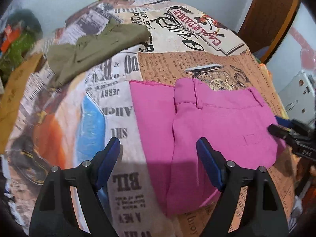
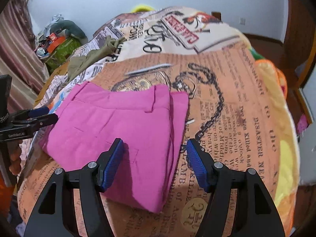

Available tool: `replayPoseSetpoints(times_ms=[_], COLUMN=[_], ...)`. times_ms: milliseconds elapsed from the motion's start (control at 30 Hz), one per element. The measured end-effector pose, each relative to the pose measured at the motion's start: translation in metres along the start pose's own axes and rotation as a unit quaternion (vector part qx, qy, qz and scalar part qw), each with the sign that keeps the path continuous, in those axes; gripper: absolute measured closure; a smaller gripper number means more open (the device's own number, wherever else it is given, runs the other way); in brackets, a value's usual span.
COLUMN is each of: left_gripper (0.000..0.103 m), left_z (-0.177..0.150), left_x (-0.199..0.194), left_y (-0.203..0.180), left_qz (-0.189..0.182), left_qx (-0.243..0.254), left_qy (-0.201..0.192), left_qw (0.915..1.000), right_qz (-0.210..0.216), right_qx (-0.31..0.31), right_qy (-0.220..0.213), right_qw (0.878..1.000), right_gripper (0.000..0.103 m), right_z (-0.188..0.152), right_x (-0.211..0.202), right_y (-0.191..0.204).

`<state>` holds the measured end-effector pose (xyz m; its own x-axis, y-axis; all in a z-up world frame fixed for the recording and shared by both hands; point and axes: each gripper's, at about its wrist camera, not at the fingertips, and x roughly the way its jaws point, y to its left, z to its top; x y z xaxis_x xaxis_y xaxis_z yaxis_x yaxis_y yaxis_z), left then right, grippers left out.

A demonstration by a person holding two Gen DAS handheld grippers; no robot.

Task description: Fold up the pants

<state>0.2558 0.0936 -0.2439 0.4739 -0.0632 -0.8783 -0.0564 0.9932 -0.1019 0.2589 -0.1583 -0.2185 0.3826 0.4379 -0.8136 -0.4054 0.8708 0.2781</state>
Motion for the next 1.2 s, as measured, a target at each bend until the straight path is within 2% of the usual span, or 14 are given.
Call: replayPoseSetpoints(times_ms=[100,267,600,633,700,733,800,1033,1200], left_gripper=[0.023,0.019,0.018,0.021,0.041,0.049,0.056,0.076,0.083], left_z=[0.003,0.008,0.024,0.025,0.028,0.029,0.029,0.028,0.027], left_x=[0.006,0.018,0.039,0.040,0.041,0.041,0.040,0.029,0.017], left_y=[0.004,0.007,-0.005,-0.006,-0.009,-0.011,-0.016,-0.026,-0.034], left_qz=[-0.026,-0.047,-0.059,-0.060,-0.071,-0.074,-0.075,-0.058,-0.040], left_qx=[-0.018,-0.033,-0.015,-0.016,-0.017,-0.016,-0.007,0.022,0.037], left_qy=[0.008,0.020,0.033,0.034,0.037,0.036,0.032,0.009,-0.002], left_qw=[0.9995,0.9981,0.9976,0.9975,0.9967,0.9965,0.9966,0.9980,0.9985], right_qz=[0.021,0.042,0.080,0.084,0.087,0.088,0.091,0.085,0.075], right_qx=[0.012,0.021,0.043,0.046,0.048,0.047,0.046,0.043,0.023], right_qy=[0.010,0.016,0.017,0.017,0.017,0.015,0.011,0.001,-0.022], right_qw=[1.000,0.999,0.996,0.995,0.995,0.995,0.995,0.995,0.997], right_gripper=[0.041,0.040,0.039,0.039,0.039,0.043,0.053,0.077,0.088], right_z=[0.000,0.004,0.015,0.016,0.017,0.018,0.019,0.023,0.028], right_x=[0.007,0.012,0.023,0.025,0.026,0.026,0.025,0.024,0.014], right_y=[-0.006,-0.011,-0.026,-0.026,-0.027,-0.026,-0.026,-0.024,-0.016])
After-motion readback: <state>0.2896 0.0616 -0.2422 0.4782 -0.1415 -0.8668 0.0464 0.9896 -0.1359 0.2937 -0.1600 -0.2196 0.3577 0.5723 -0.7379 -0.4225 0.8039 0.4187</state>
